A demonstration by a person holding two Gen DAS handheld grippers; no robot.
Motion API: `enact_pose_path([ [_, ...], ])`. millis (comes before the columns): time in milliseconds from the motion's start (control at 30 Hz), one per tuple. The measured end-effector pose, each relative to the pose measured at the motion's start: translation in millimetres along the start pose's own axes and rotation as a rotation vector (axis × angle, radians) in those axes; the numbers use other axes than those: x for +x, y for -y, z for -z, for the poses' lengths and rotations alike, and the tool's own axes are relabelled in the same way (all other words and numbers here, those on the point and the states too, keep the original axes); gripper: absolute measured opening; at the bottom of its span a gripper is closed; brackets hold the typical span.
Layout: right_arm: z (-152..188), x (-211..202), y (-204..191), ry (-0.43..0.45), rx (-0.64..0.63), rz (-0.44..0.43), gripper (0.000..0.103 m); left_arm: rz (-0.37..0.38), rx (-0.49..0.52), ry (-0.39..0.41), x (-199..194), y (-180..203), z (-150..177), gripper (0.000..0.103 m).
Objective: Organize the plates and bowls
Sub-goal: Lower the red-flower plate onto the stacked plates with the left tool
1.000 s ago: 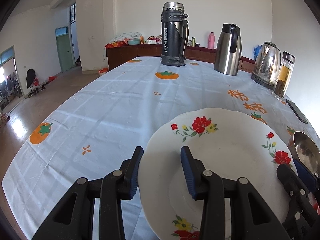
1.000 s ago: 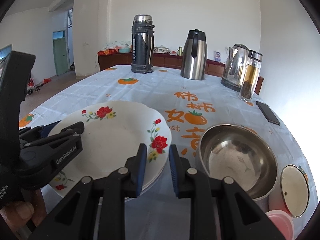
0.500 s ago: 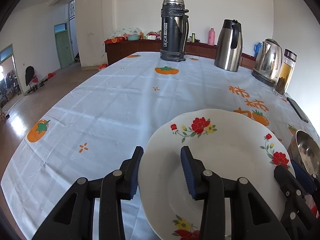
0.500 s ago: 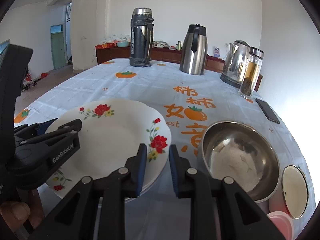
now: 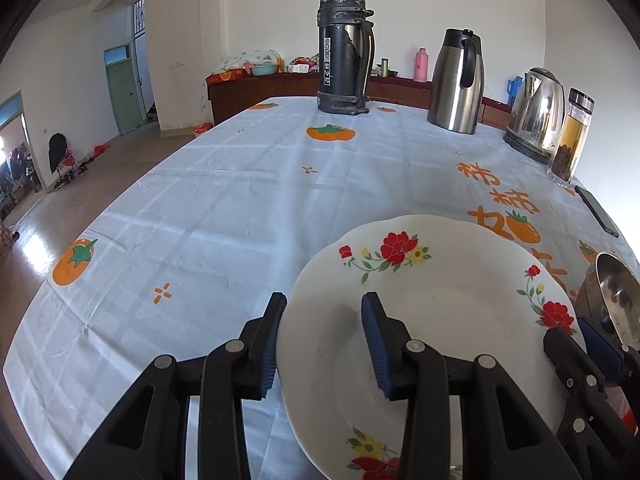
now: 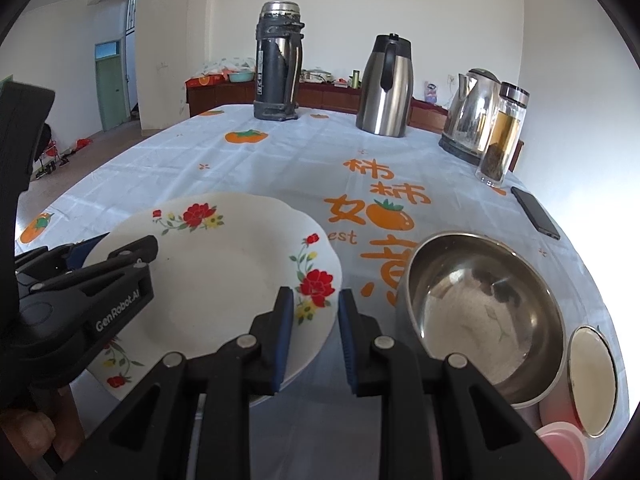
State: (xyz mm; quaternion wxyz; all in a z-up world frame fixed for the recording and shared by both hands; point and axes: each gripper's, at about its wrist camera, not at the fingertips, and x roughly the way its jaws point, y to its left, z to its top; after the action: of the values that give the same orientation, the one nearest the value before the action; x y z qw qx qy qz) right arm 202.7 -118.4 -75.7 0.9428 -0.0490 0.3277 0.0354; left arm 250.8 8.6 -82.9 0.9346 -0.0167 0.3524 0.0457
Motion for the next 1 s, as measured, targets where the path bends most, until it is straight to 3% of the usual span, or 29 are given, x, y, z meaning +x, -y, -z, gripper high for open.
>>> enact_pose_path([
  [1000, 2.1, 1.6, -2.7, -0.011, -0.019, -0.012, 0.026, 0.03, -0.013, -0.018, -1.5, -5.4, 4.0, 0.043],
])
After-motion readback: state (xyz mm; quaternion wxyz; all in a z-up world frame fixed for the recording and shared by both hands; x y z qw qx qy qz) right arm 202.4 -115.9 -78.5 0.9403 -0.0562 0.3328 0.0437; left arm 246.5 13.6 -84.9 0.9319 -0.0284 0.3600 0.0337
